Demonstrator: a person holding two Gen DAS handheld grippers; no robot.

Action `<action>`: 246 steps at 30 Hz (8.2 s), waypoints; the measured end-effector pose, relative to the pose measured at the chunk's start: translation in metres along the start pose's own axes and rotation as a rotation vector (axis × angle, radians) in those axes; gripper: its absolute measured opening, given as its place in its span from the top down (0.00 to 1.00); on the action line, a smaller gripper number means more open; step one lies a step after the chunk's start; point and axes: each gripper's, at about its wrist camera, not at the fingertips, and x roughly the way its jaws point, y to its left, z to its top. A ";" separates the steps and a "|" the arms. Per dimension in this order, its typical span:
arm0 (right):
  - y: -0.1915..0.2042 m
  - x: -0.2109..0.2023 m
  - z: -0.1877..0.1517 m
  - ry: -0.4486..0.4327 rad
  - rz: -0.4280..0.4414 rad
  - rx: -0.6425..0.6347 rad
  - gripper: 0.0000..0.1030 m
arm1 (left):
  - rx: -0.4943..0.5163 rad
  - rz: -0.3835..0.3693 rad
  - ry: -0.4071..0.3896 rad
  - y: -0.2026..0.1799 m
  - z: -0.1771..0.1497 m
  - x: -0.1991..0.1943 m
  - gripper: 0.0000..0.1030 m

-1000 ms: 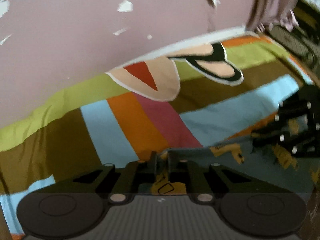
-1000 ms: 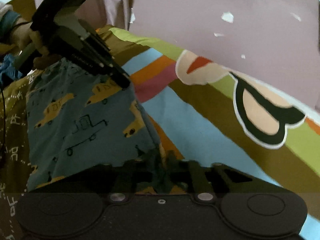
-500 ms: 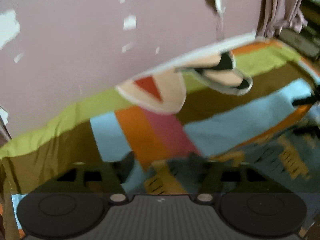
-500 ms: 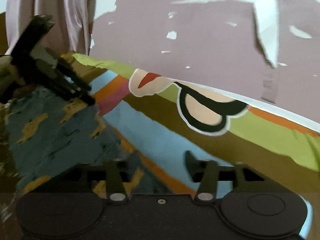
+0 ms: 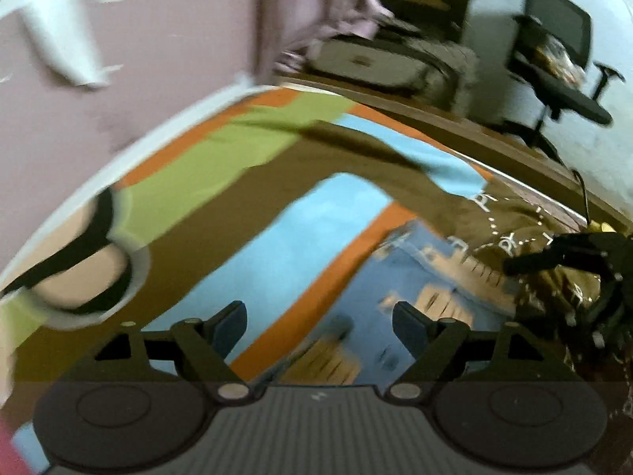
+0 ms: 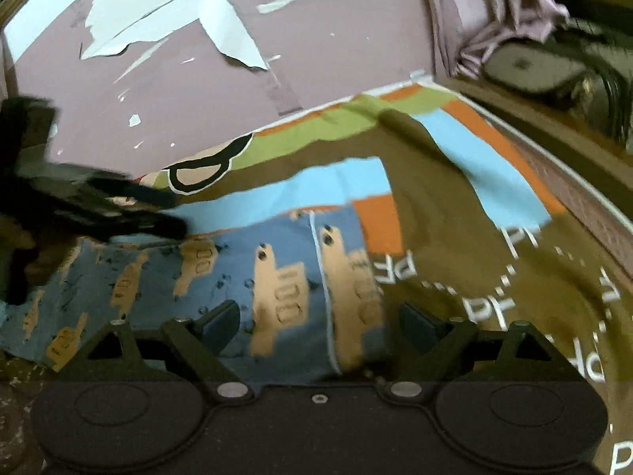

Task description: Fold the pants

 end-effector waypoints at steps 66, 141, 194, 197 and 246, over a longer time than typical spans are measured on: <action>0.094 0.005 -0.022 -0.152 -0.152 -0.481 0.86 | -0.466 0.116 0.498 -0.055 0.092 0.065 0.37; 0.267 0.038 -0.037 -0.081 0.353 -0.312 0.86 | -0.907 -0.078 -0.011 0.138 -0.173 -0.149 0.90; 0.345 0.127 0.044 0.116 0.409 -0.926 0.01 | -0.691 0.431 0.010 0.089 -0.260 -0.201 0.18; 0.353 0.152 0.032 0.123 0.384 -0.926 0.01 | -0.679 0.431 0.009 0.088 -0.260 -0.200 0.16; 0.331 0.128 -0.012 0.220 0.377 -0.875 0.05 | -1.204 0.625 -0.281 0.192 -0.367 -0.292 0.50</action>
